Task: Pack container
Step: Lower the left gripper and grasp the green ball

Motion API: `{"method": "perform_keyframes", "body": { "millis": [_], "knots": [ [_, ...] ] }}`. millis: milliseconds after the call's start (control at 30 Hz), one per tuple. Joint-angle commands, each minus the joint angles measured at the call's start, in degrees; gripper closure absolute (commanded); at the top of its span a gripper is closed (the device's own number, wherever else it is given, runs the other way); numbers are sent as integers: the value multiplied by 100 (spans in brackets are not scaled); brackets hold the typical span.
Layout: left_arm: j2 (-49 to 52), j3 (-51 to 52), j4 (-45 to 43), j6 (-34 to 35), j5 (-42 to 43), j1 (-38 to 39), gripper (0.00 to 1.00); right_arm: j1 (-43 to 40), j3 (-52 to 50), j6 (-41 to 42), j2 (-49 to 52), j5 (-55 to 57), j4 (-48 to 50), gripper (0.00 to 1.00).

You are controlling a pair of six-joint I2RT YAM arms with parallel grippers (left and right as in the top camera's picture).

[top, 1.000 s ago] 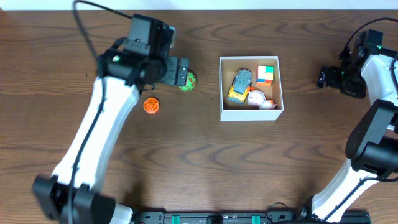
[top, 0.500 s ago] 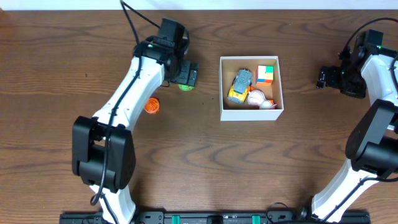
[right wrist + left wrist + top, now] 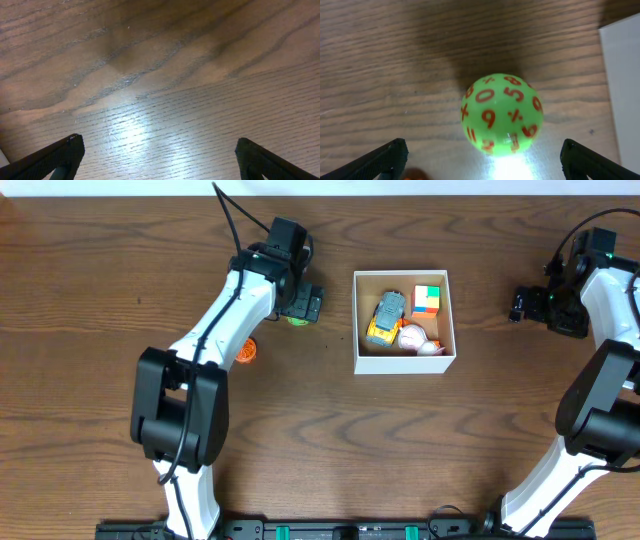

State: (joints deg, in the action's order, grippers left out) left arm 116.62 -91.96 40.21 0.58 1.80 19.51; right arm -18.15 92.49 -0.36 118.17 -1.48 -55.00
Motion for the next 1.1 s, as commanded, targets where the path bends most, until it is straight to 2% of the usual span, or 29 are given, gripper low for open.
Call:
{"method": "perform_keyframes", "body": {
  "millis": [0, 467, 1067],
  "knots": [
    [44, -96, -98, -79, -101, -11, 2, -26, -15, 74, -4, 15, 4, 1],
    [431, 13, -173, -35, 184, -2, 2, -26, -15, 74, -4, 15, 4, 1],
    [448, 144, -151, -35, 422, -2, 2, -26, -15, 74, -4, 15, 4, 1]
  ]
}}
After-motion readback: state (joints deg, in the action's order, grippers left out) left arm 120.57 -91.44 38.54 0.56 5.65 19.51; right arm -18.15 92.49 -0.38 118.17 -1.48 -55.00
